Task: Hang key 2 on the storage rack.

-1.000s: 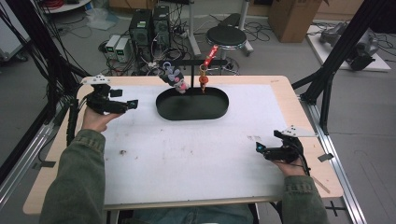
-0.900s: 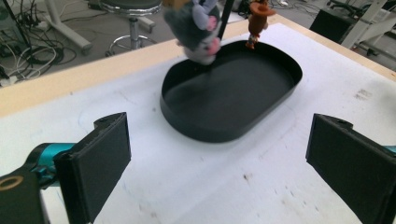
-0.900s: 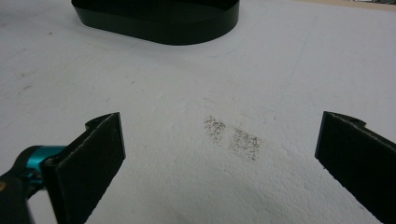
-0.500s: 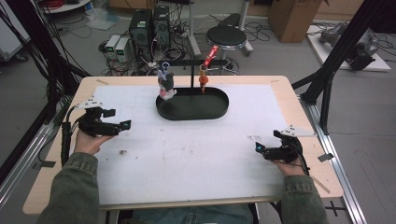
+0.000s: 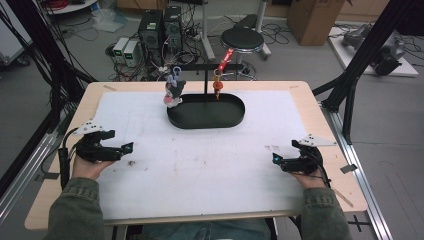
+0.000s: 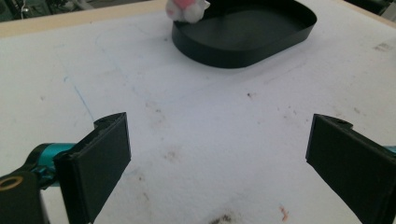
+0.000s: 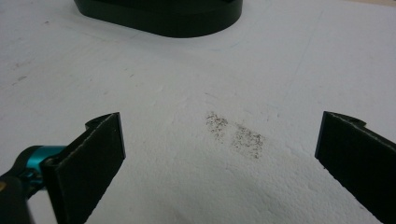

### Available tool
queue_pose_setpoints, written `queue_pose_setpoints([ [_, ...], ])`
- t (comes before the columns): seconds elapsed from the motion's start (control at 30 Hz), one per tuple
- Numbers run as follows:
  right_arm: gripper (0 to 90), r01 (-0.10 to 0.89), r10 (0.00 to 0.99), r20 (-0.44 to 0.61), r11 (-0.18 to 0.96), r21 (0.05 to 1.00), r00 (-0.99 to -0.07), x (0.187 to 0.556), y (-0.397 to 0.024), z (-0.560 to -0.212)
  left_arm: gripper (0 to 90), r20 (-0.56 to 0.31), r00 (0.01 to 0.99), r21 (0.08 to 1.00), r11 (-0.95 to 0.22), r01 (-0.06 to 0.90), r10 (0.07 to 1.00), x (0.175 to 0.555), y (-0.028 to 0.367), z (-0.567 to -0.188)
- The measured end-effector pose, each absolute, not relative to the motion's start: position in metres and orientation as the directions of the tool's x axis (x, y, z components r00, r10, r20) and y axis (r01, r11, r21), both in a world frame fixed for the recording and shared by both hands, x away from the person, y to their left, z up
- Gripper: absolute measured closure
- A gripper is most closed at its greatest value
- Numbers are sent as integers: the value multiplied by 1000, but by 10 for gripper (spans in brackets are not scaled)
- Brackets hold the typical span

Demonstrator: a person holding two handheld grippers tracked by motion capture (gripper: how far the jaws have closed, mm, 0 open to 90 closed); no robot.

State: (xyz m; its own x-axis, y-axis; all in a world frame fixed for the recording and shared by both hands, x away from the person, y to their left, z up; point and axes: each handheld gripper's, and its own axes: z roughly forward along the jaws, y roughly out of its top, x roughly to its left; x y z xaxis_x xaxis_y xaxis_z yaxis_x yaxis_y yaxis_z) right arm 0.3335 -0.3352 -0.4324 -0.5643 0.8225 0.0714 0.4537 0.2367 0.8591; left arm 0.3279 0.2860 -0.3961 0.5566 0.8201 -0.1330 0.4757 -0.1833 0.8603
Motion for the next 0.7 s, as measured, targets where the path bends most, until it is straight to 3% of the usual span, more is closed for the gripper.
queue_pose_setpoints([
  [0.2, 5, 457, 815, 71, 249, 854, -576, 334, -333, -433, 70, -116, 571, 853, -214, 477, 813, 317, 283, -401],
  [0.7, 5, 463, 795, 103, 237, 854, -598, 333, -331, -433, 70, -168, 576, 797, -233, 557, 800, 290, 298, -426],
])
